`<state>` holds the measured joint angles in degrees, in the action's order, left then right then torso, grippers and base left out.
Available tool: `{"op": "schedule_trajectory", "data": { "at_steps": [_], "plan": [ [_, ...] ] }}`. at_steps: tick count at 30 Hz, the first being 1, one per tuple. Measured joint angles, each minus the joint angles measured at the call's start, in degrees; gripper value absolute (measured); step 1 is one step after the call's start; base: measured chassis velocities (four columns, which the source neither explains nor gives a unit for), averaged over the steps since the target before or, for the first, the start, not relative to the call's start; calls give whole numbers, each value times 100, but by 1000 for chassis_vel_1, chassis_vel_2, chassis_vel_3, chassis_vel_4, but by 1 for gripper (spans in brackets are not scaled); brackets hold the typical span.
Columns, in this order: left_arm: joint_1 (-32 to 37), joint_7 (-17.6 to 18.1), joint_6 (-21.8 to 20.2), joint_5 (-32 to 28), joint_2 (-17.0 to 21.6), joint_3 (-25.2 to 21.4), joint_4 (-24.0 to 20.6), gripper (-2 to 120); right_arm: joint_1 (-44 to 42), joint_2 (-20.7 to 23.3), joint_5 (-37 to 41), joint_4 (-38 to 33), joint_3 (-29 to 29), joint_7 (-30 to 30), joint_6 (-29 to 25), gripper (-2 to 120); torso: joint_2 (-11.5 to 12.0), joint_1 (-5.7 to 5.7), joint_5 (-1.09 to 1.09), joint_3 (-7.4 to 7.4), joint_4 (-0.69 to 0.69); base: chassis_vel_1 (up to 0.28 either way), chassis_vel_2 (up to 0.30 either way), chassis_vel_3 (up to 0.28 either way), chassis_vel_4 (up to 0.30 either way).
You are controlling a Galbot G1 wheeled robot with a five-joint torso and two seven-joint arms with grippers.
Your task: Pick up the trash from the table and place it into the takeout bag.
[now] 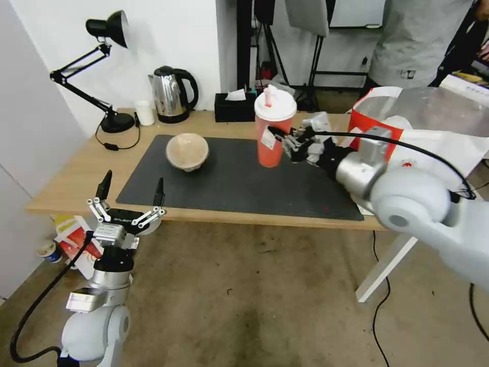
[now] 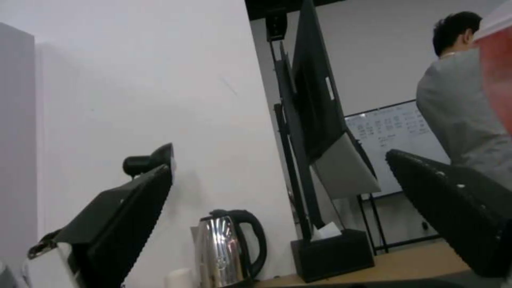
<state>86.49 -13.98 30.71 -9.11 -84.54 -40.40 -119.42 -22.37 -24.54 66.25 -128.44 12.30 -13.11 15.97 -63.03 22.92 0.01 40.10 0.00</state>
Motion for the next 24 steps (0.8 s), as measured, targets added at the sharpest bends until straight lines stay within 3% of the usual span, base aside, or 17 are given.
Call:
{"op": "schedule_trajectory", "data": {
  "at_steps": [6, 10, 24],
  "plan": [
    [-43, 0, 10, 51, -28, 57, 48, 100, -376, 300, 53, -231, -497, 30, 0, 6, 0, 0, 0, 0, 0, 0, 0, 0, 0],
    [-86, 0, 25, 60, -27, 63, 120, 100, -867, 470, 41, -379, -1122, 66, -23, 6, 0, 0, 0, 0, -1, 0, 0, 0, 0],
    [-79, -3, 120, 73, -38, 30, 184, 100, -320, 541, -103, -133, -1347, 64, -154, 6, 0, 0, -2, 0, 1, 0, 0, 0, 0]
  ]
}}
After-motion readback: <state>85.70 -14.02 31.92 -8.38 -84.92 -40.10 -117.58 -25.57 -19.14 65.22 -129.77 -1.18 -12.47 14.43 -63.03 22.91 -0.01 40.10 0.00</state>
